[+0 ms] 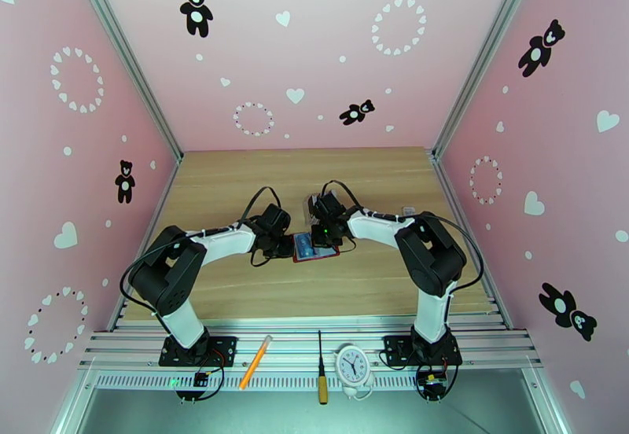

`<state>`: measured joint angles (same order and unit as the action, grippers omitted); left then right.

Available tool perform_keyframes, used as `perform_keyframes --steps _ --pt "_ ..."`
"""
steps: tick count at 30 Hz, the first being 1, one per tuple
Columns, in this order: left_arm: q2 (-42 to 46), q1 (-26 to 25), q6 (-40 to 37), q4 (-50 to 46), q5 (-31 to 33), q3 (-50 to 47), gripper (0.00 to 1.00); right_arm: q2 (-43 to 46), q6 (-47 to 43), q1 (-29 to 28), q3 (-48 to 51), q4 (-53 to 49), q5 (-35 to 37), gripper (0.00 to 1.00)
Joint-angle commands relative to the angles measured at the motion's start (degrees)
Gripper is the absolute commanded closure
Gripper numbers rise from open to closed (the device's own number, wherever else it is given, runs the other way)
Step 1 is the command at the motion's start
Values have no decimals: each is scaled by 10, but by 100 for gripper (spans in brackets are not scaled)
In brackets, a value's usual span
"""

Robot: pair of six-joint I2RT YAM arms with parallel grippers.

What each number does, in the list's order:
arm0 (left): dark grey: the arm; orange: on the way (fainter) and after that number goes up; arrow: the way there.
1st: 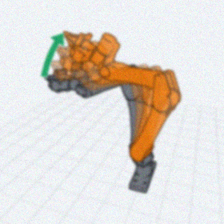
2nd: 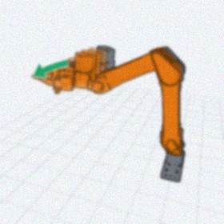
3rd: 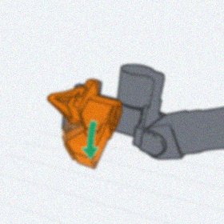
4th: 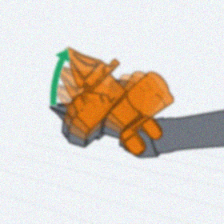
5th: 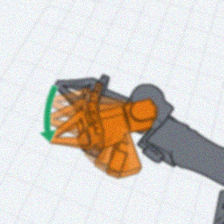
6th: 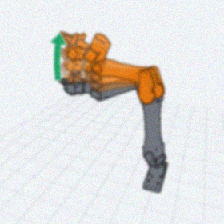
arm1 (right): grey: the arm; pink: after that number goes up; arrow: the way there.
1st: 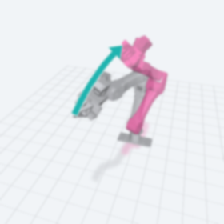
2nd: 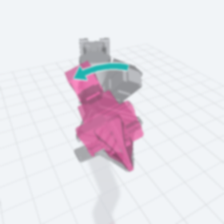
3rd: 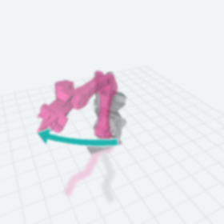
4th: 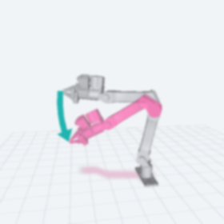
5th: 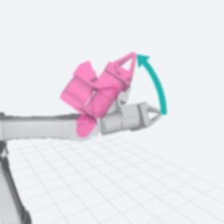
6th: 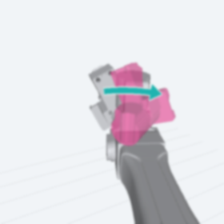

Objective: Put the credit cards into the card holder

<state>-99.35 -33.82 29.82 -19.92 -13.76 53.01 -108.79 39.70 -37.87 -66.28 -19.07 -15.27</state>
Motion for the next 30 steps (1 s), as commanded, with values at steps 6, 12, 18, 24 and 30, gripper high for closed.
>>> perform_keyframes --steps 6,12,18,24,30 --pt "-20 6 1 14 -11 15 85 -17 13 -13 8 16 -28 99" --pt "-19 6 2 15 -10 13 85 -17 15 -16 9 19 -29 99" --pt "-21 7 -1 12 -7 17 85 -7 14 -16 6 15 -27 98" --pt "-15 17 -4 5 -2 18 84 21 5 -13 -3 -8 -17 90" --pt "-10 29 -3 8 -13 15 84 41 2 -10 -6 -21 -11 81"
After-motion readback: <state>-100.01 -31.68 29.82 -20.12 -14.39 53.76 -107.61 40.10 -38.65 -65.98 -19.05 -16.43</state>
